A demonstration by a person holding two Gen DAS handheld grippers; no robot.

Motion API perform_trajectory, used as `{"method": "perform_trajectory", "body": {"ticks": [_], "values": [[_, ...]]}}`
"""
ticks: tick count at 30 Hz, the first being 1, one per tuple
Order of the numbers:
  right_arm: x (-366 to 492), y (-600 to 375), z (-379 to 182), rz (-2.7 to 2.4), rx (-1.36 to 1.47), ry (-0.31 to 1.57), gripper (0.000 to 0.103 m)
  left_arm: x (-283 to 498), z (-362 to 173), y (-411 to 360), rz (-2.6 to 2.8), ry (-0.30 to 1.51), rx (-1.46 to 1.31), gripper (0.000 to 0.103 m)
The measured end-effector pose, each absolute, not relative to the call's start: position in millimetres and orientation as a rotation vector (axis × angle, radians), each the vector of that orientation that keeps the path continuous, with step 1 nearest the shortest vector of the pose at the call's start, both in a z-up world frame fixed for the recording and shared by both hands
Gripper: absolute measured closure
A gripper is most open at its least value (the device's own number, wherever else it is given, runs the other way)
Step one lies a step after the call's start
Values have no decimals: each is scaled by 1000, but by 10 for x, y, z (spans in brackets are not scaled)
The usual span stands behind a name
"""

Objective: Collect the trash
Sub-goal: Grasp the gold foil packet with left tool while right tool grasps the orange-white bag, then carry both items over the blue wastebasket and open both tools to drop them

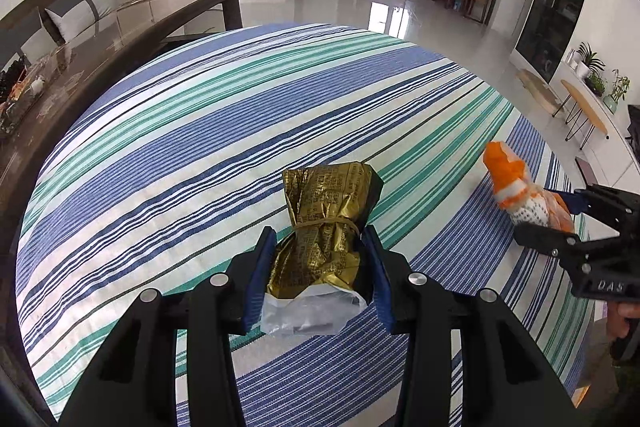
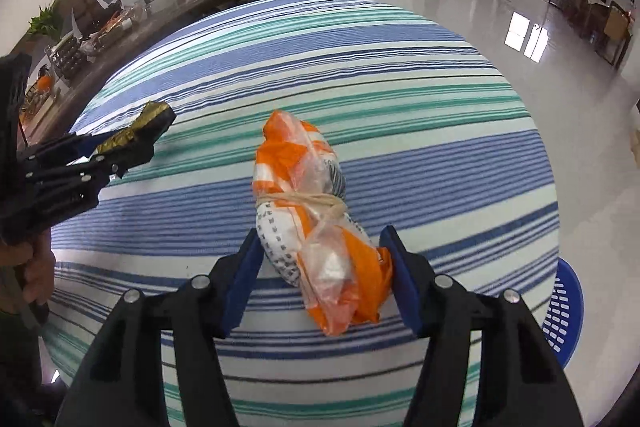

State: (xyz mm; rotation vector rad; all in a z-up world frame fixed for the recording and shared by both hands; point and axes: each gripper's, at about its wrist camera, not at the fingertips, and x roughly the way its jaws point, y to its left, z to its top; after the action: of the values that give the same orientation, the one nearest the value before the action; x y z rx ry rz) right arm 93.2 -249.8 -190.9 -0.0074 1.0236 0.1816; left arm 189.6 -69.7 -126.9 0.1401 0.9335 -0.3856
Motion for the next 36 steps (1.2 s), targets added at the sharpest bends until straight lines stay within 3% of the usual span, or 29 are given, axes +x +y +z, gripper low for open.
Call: {"method": "perform_trajectory", "body": {"ticks": [6,8,10,13,19,20,21,23,25,30,36], "values": [[910,-2477,-1947,155,-37,1032,38,1852,-1294,-668,-369,929,148,56],[898,-2516,-1930,167,-31,1045,31,1841,-1313,-639,-376,937,145,43],[890,-2566,-1891,182,-25,1056,25,1834,-1318,-587,-410,948,132,21],[881,-2566,-1822,220,-52,1067,25,1835,-1289,-471,-512,951,92,9],[1034,-2300,-1834,312,-226,1110,24,1996,-1326,-638,-615,1023,154,8],[1052,-2295,-1847,303,-236,1109,24,2017,-1358,-684,-593,1031,186,8],[1074,-2309,-1865,306,-227,1117,34,2047,-1387,-711,-582,1041,204,10],[1092,-2359,-1897,313,-200,1140,55,2077,-1425,-752,-571,1068,214,28],[1049,-2452,-1852,320,-138,1127,56,2078,-1436,-767,-527,1066,240,59],[761,-2879,-1624,293,50,1046,56,2001,-1307,-862,-578,1060,185,61],[146,-3933,-1428,110,267,955,56,1549,-847,-1623,-783,973,163,61]]}}
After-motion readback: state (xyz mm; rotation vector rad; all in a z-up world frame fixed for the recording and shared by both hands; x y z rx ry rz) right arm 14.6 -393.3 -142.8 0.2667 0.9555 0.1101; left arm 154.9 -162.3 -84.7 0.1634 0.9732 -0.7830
